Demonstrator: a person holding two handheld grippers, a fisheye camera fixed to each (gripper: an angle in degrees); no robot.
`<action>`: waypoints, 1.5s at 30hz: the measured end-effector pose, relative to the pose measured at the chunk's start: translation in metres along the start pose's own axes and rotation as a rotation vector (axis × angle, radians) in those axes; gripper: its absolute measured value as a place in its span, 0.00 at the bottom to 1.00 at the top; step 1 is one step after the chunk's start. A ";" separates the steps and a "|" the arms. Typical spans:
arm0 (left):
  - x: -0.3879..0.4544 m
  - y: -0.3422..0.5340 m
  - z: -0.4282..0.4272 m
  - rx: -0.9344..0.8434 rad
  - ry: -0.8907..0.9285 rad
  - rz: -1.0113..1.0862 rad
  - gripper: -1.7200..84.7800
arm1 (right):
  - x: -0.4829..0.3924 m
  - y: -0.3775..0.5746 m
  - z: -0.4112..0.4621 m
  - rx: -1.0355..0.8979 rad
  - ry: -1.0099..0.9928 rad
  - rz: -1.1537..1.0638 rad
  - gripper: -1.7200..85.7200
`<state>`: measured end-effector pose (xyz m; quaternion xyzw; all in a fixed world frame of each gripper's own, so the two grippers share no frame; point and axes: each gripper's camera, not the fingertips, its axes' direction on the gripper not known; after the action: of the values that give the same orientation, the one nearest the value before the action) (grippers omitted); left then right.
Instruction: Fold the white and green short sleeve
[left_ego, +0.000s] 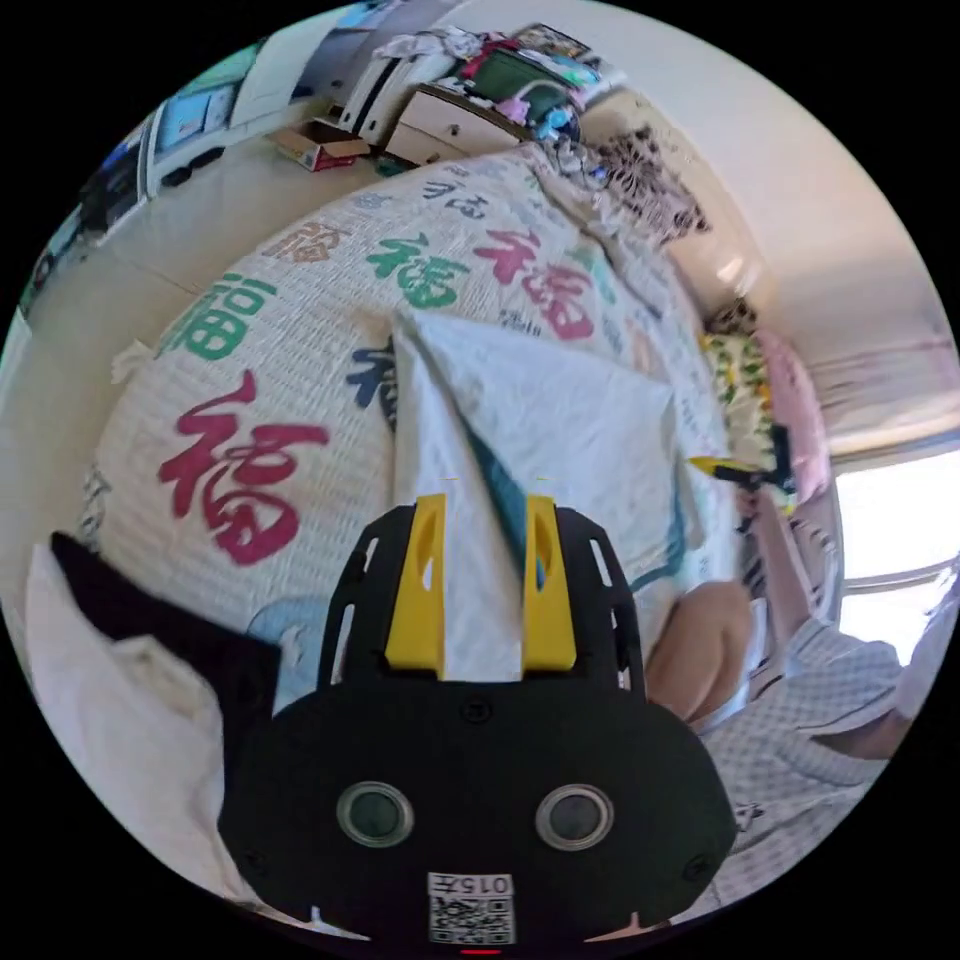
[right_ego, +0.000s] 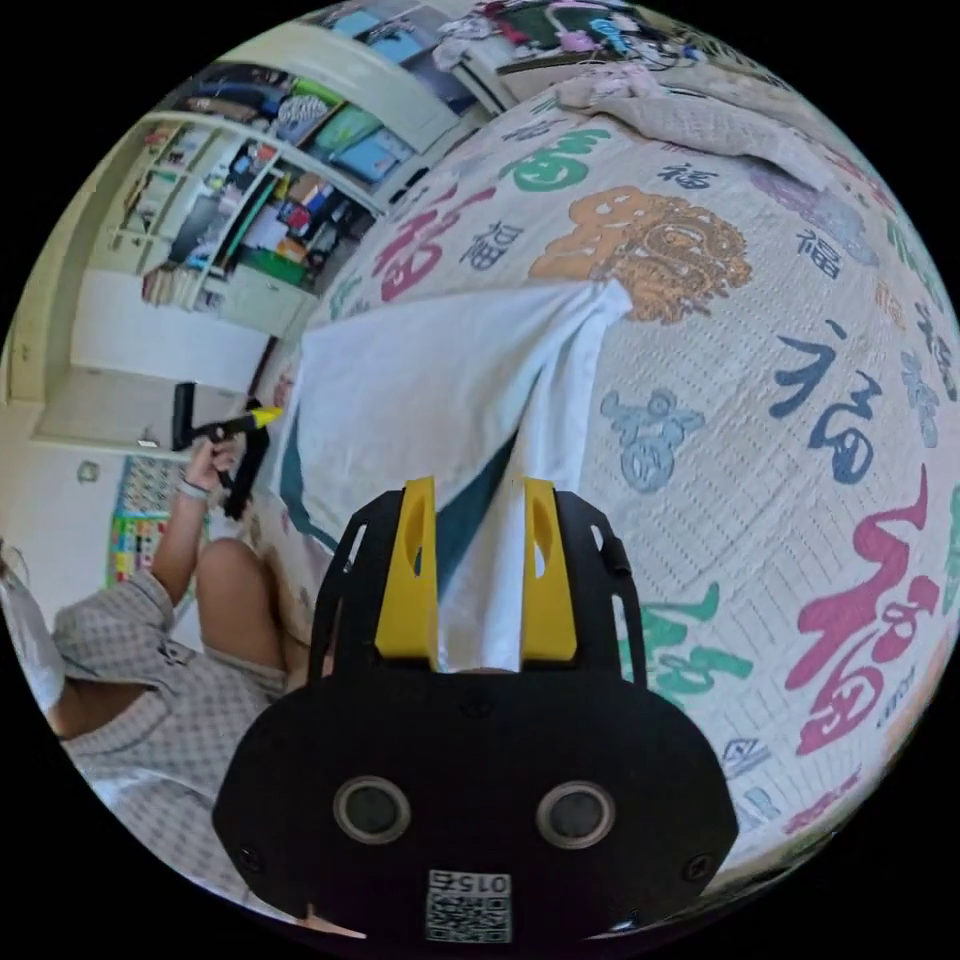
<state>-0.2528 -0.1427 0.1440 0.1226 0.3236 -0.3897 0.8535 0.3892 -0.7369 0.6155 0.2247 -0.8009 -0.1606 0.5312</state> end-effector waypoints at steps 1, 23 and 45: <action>-0.001 0.018 -0.003 0.000 -0.053 -0.016 0.16 | -0.006 0.016 0.014 -0.020 0.084 0.015 0.18; -0.030 0.079 0.024 -0.145 0.088 -0.072 0.05 | -0.064 0.055 0.091 -0.010 0.139 0.145 0.09; -0.031 0.072 0.049 -0.073 0.139 -0.032 0.11 | -0.460 -0.308 0.369 -0.195 0.377 -0.117 0.11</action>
<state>-0.1918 -0.0995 0.1986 0.1131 0.3982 -0.3816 0.8264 0.2606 -0.7469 -0.0369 0.2442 -0.6536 -0.2230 0.6808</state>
